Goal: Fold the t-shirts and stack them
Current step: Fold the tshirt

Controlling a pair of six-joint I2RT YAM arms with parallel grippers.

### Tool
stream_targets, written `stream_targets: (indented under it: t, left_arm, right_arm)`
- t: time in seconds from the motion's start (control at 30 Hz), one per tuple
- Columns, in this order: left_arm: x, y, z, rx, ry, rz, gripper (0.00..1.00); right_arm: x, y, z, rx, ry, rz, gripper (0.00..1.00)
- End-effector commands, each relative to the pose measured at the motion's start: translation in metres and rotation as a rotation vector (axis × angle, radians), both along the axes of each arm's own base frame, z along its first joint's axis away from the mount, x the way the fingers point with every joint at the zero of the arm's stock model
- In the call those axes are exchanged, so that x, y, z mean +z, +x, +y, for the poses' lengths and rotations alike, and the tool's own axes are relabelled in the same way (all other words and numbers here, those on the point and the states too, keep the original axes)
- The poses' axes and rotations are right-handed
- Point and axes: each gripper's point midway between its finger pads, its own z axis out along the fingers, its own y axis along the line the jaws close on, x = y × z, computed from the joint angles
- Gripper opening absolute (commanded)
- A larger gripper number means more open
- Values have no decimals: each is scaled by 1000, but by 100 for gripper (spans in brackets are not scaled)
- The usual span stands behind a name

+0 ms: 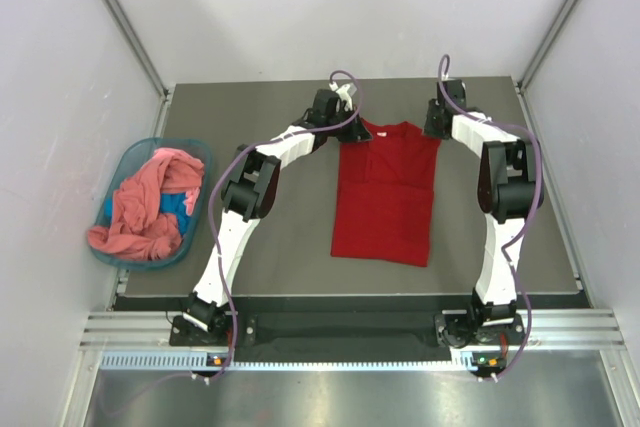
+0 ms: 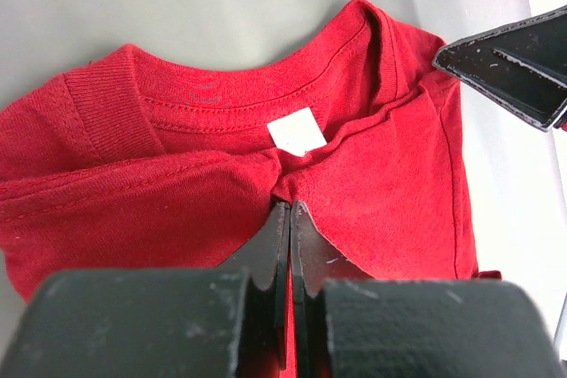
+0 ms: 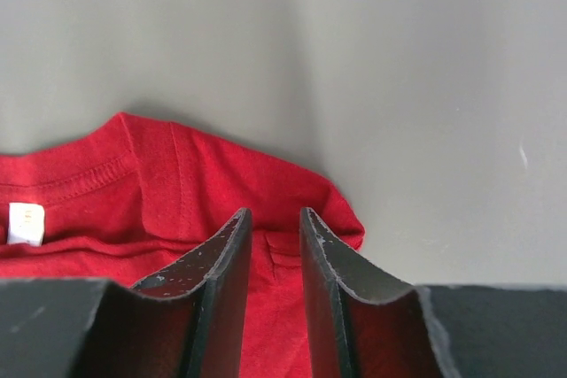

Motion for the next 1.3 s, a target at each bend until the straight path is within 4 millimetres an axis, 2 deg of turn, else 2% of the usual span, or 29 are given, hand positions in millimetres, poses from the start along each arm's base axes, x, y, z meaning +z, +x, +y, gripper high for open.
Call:
stream_targets:
  t: [0.0,0.17,0.23,0.47,0.97,1.17,1.27]
  left_arm:
    - [36,13,-1,1,-55,-93,0]
    - [32,15,1,17,-44,-87,0]
    - [25,17,5,45,-20,-68,0]
    - [18,24,9,72,-5,-49,0]
    - [13,22,7,58,-16,-34,0]
    - [14,21,6,54,-24,-29,0]
    - [14,21,5,54,-24,-31,0]
  right_arm:
    - [41,10,8,47,-14,-75,29]
    - [39,6,14,65,1,-80,29]
    - [36,7,13,63,-2,-77,29]
    - [35,8,10,53,-18,-60,27]
    - [63,7,30,233,-71,-132,30]
    - [47,3,25,220,-99,-86,29]
    - [32,2,26,228,-104,-50,29]
